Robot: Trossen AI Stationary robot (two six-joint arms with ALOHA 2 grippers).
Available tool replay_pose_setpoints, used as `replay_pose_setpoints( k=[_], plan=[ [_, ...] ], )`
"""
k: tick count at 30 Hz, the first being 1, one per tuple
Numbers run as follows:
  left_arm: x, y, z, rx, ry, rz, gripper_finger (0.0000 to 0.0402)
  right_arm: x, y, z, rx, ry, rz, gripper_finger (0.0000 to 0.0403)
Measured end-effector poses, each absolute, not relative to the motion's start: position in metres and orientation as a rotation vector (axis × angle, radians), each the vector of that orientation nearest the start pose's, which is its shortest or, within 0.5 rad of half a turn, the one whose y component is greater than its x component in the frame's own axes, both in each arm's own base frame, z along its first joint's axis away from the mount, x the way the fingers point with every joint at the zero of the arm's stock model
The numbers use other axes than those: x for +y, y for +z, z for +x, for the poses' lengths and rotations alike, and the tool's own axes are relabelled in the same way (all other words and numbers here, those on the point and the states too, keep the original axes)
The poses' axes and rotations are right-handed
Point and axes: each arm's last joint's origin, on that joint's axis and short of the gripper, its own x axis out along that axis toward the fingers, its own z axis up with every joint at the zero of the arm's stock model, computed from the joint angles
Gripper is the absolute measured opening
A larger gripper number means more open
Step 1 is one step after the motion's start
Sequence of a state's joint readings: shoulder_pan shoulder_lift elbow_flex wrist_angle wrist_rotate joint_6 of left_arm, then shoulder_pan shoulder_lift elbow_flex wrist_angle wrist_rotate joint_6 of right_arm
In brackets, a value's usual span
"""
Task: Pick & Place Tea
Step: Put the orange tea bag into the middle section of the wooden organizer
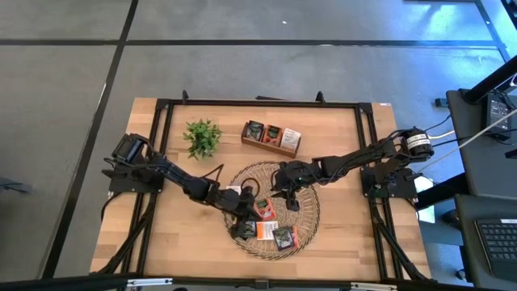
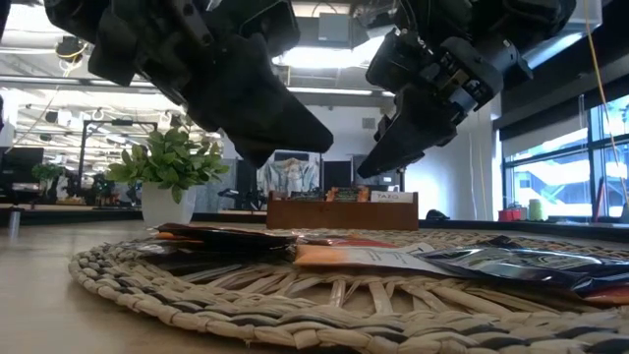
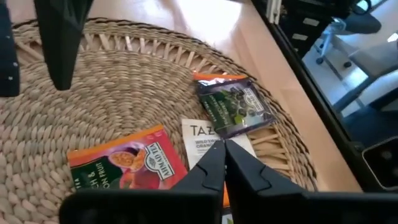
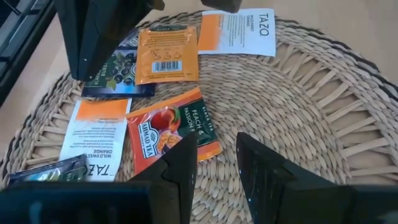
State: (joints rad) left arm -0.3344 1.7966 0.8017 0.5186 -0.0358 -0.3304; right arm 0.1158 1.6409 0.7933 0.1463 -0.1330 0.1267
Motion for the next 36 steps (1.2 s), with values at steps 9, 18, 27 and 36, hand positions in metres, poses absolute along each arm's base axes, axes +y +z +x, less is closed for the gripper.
replay_pose_setpoints(
  k=[9, 18, 27, 36],
  plan=[
    [-0.113, 0.122, 0.332, 0.571, -0.15, -0.279, 0.0001, 0.041, 0.161, 0.317, 0.709, 0.213, 0.133, 0.0114],
    [-0.111, 0.107, 0.332, 0.622, -0.072, -0.305, 0.0002, 0.041, 0.162, 0.317, 0.707, 0.213, 0.147, 0.0114],
    [-0.099, 0.103, 0.331, 0.637, 0.106, -0.349, 0.0002, 0.046, 0.163, 0.317, 0.698, 0.228, 0.153, 0.0114],
    [-0.092, 0.103, 0.333, 0.617, 0.176, -0.353, 0.0003, 0.046, 0.162, 0.317, 0.701, 0.225, 0.155, 0.0114]
  ],
)
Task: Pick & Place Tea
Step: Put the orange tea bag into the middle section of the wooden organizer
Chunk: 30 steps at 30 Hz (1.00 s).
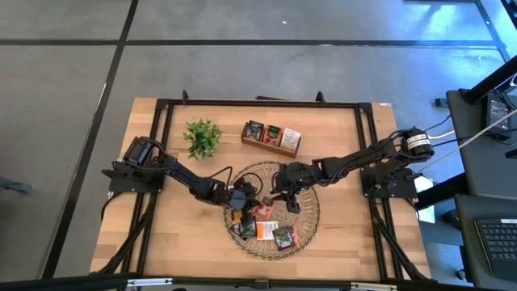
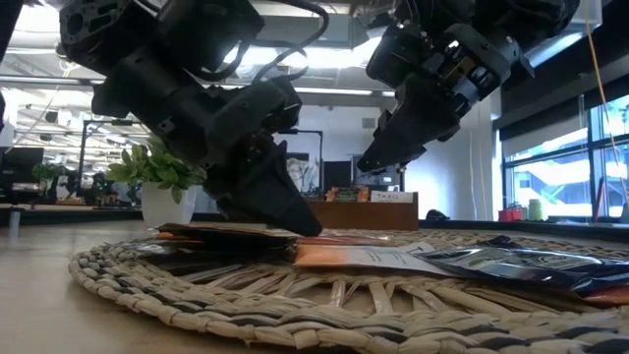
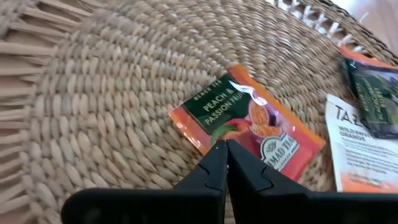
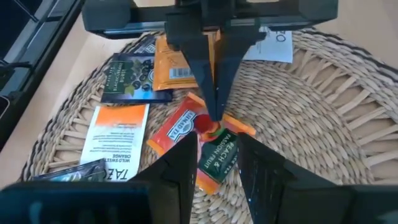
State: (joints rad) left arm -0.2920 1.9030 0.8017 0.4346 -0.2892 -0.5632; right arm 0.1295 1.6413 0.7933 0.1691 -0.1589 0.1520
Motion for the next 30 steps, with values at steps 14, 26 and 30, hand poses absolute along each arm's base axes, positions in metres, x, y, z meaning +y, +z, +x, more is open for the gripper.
replay_pose_setpoints(
  k=[14, 26, 30],
  plan=[
    [-0.113, 0.121, 0.328, 0.592, -0.028, -0.253, 0.0002, 0.046, 0.157, 0.313, 0.785, 0.212, 0.234, 0.0114],
    [-0.115, 0.109, 0.326, 0.644, -0.019, -0.261, 0.0002, 0.046, 0.159, 0.315, 0.752, 0.208, 0.208, 0.0114],
    [-0.114, 0.108, 0.325, 0.66, -0.009, -0.261, 0.0002, 0.046, 0.159, 0.315, 0.755, 0.197, 0.237, 0.0115]
  ],
)
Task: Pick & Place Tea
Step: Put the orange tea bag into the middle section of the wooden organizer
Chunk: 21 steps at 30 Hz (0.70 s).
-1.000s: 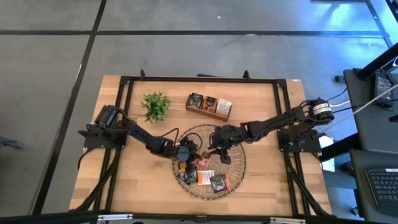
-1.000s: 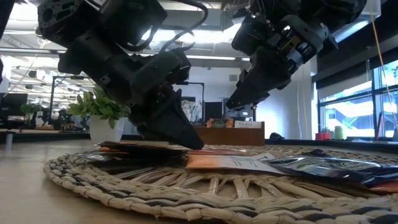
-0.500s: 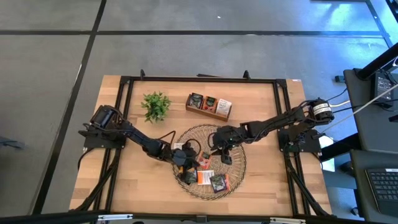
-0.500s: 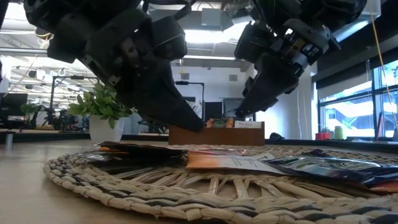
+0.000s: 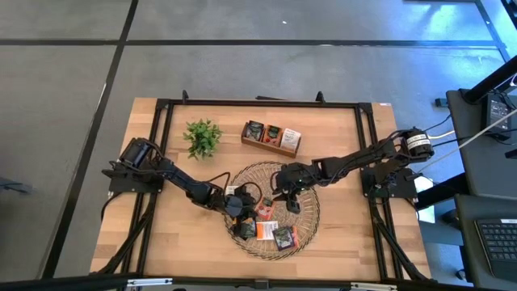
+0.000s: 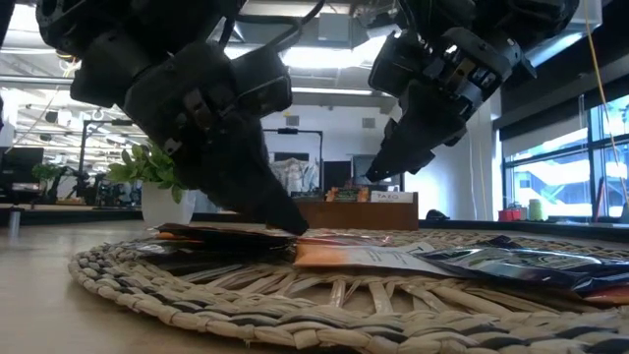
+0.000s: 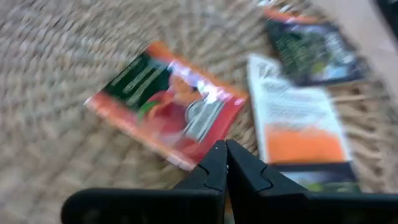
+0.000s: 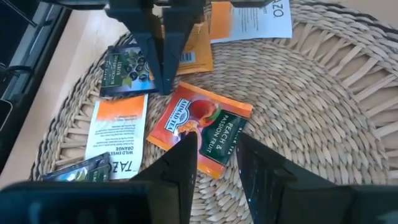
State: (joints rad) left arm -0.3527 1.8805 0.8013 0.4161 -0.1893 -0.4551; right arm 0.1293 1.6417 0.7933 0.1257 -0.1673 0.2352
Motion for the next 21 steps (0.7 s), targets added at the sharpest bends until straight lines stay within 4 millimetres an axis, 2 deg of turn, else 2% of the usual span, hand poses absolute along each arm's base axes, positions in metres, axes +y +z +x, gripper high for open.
replay_pose_setpoints(
  k=[4, 8, 14, 21],
  plan=[
    [-0.112, 0.104, 0.323, 0.698, 0.039, -0.268, 0.0002, 0.046, 0.159, 0.315, 0.758, 0.188, 0.26, 0.0132],
    [-0.112, 0.102, 0.323, 0.702, 0.051, -0.283, 0.0002, 0.046, 0.159, 0.315, 0.762, 0.174, 0.294, 0.0167],
    [-0.113, 0.102, 0.324, 0.686, 0.034, -0.281, 0.0002, 0.045, 0.154, 0.31, 0.847, 0.077, 0.484, 0.0214],
    [-0.119, 0.109, 0.328, 0.597, -0.032, -0.233, 0.0002, 0.044, 0.148, 0.303, 0.937, 0.002, 0.513, 0.0229]
  ],
)
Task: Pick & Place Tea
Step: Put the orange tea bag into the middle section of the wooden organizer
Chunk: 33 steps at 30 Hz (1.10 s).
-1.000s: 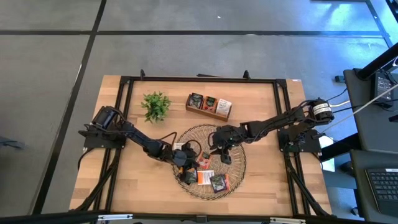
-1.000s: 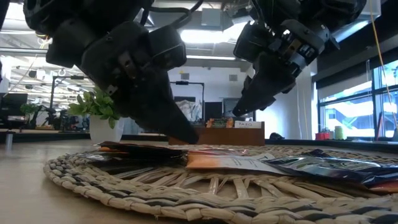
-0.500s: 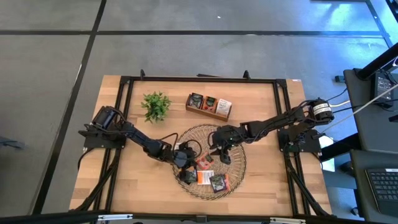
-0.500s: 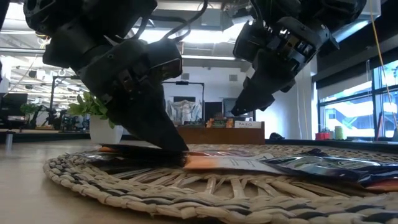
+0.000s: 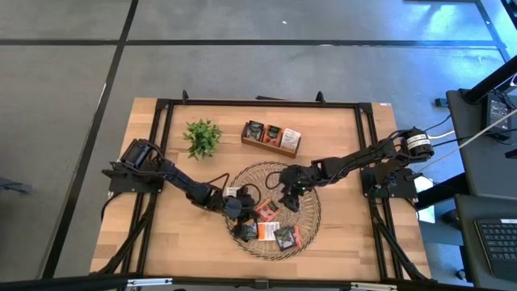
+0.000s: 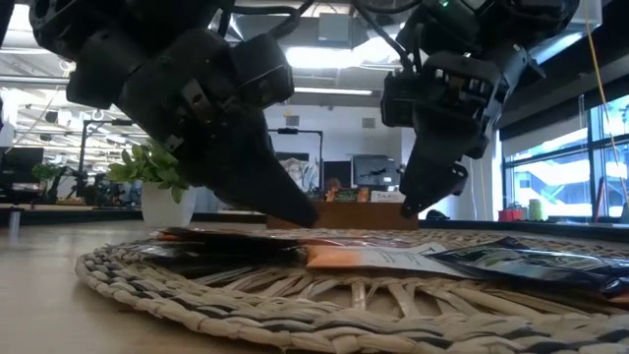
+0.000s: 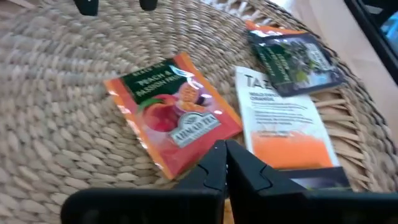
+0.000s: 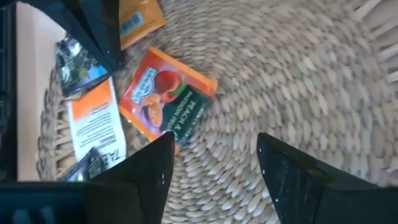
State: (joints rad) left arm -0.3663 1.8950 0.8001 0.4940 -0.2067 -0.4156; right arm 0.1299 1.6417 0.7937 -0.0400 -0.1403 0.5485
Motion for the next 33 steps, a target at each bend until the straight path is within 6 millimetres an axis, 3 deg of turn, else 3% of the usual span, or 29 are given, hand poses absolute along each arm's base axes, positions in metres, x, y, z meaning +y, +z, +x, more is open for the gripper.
replay_pose_setpoints(
  k=[13, 21, 25, 33],
  plan=[
    [-0.116, 0.093, 0.33, 0.62, 0.032, -0.264, 0.0002, 0.043, 0.148, 0.304, 0.922, -0.048, 0.541, 0.0229],
    [-0.114, 0.093, 0.331, 0.622, 0.041, -0.271, 0.0001, 0.044, 0.131, 0.306, 1.0, -0.117, 0.724, 0.0229],
    [-0.115, 0.094, 0.331, 0.624, 0.002, -0.264, 0.0003, 0.045, 0.119, 0.31, 1.021, -0.113, 0.733, 0.0229],
    [-0.118, 0.101, 0.334, 0.546, -0.027, -0.23, 0.0003, 0.047, 0.122, 0.315, 0.97, -0.032, 0.707, 0.0229]
  ],
)
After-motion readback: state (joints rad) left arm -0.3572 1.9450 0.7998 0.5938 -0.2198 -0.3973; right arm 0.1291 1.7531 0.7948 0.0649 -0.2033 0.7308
